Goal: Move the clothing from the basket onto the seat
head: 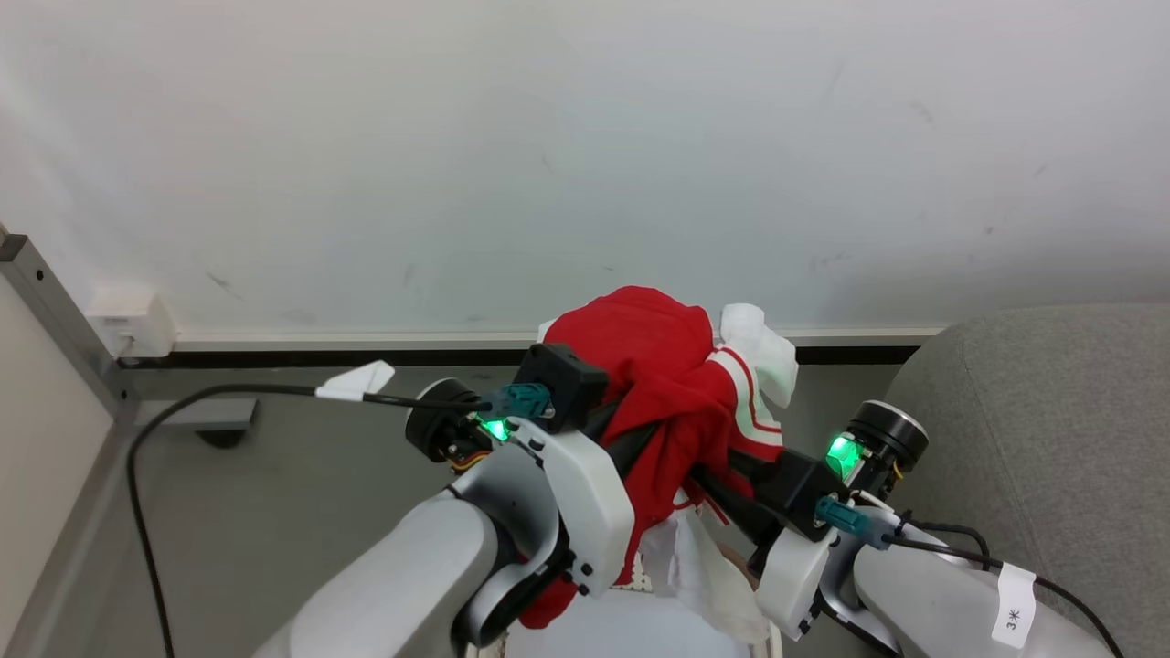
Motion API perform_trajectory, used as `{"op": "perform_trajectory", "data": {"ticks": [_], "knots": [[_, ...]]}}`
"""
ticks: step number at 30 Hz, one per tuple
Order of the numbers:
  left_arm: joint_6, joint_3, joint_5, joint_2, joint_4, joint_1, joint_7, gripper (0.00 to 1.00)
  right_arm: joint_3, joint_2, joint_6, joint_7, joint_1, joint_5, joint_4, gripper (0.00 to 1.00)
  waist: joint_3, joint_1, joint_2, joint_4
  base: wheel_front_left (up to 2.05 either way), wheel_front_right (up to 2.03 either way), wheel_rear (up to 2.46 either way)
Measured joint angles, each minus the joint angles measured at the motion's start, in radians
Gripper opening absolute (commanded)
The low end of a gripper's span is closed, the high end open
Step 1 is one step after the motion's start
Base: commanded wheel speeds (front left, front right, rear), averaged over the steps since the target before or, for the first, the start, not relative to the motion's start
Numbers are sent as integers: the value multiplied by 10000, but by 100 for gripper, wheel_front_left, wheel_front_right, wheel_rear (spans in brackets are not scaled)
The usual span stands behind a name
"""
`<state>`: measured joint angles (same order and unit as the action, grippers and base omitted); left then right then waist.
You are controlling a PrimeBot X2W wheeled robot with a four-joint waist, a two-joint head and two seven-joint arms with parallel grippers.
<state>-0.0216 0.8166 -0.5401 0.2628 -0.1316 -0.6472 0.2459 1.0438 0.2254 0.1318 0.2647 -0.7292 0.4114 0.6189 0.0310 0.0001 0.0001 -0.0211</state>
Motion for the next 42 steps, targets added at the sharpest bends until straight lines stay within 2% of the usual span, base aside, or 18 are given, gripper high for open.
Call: {"op": "perform_trajectory", "data": {"ticks": [17, 38, 39, 41, 42], "knots": [[-157, 27, -73, 73, -376, 3, -102, 0, 117, 221, 2, -4, -53, 652, -284, 0, -116, 0, 0, 114, 0, 0, 0], [-278, 105, -324, -25, -1028, 168, -362, 0, -117, 349, 2, -6, -89, 917, -376, 0, -411, -1, 0, 176, 0, 0, 0], [-278, 105, -324, -33, -1074, 167, -366, 1, -121, 353, 2, -6, -90, 917, -376, 0, -428, 0, 0, 172, 0, 0, 0], [-280, 117, -324, -48, -1133, 165, -385, 14, -130, 368, 2, -6, -91, 941, -374, 0, -445, -1, 0, 160, 0, 0, 0], [-288, 128, -324, -54, -1149, 165, -447, 24, -136, 374, 2, -6, -91, 957, -376, 0, -450, 0, 0, 153, 0, 0, 0]]}}
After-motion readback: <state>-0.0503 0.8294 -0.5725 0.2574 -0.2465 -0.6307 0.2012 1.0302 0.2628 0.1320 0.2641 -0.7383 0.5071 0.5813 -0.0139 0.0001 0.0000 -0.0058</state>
